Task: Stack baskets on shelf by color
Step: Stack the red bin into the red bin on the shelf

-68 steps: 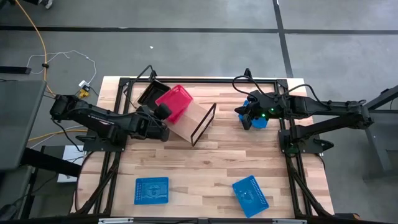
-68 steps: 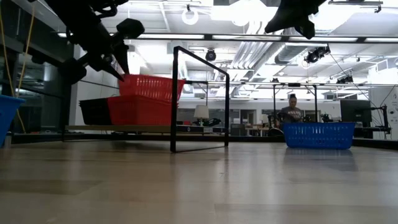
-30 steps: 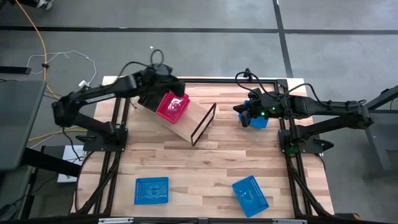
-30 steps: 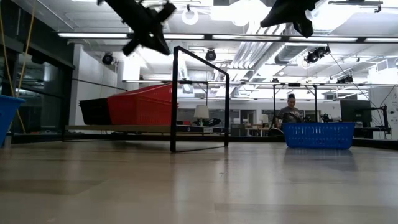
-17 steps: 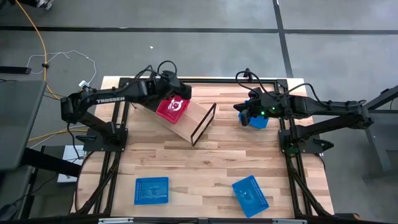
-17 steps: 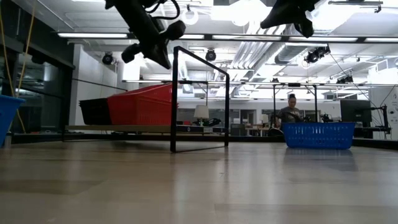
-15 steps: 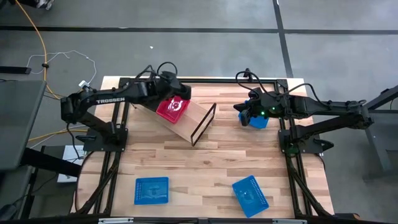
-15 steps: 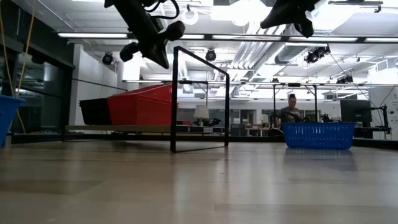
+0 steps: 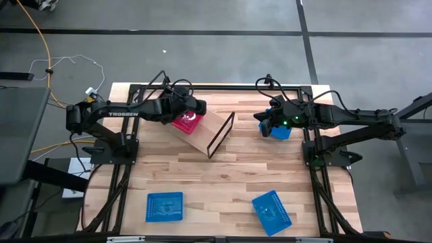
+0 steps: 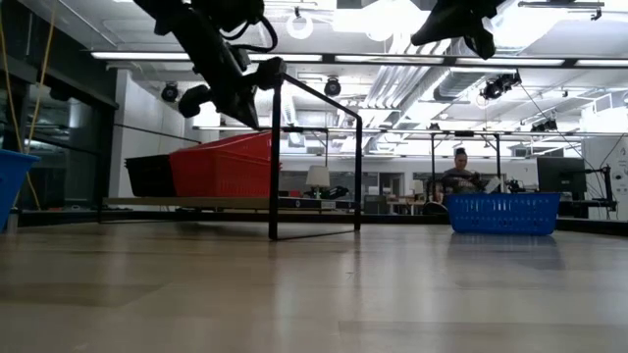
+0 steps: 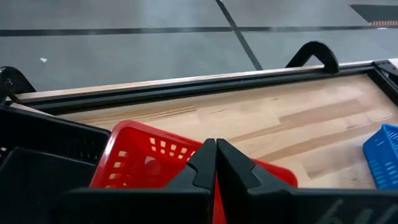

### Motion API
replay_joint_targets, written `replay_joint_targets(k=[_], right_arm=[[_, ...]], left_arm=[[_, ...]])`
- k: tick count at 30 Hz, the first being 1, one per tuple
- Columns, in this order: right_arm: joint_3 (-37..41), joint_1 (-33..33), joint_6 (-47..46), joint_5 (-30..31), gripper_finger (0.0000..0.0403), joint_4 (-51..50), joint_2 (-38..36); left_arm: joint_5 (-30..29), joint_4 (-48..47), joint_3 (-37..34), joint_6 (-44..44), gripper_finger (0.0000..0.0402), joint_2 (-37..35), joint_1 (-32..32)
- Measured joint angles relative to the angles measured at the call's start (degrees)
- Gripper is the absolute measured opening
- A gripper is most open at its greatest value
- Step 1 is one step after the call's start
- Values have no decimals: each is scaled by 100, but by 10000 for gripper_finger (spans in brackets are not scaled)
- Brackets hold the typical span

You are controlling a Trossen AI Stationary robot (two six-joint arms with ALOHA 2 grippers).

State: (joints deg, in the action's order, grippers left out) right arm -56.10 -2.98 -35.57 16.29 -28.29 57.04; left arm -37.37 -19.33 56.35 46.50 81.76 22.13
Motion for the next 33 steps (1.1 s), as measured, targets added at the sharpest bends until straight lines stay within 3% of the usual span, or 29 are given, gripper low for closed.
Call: replay_joint_targets(k=[9,23,26,33], right_arm=[[0,0,0,-20,0,-17,0],[0,0,-43,-23,0,-15,2],[0,0,-44,-44,0,-17,2],[0,0,-6,-33,0,-17,2]], left_arm=[[48,0,-60,-326,0,0,57],[717,-30,-63,-784,0,342,191],[702,166,-63,-664,0,106,185],[504,887,-49,-1543,0,-424,346]])
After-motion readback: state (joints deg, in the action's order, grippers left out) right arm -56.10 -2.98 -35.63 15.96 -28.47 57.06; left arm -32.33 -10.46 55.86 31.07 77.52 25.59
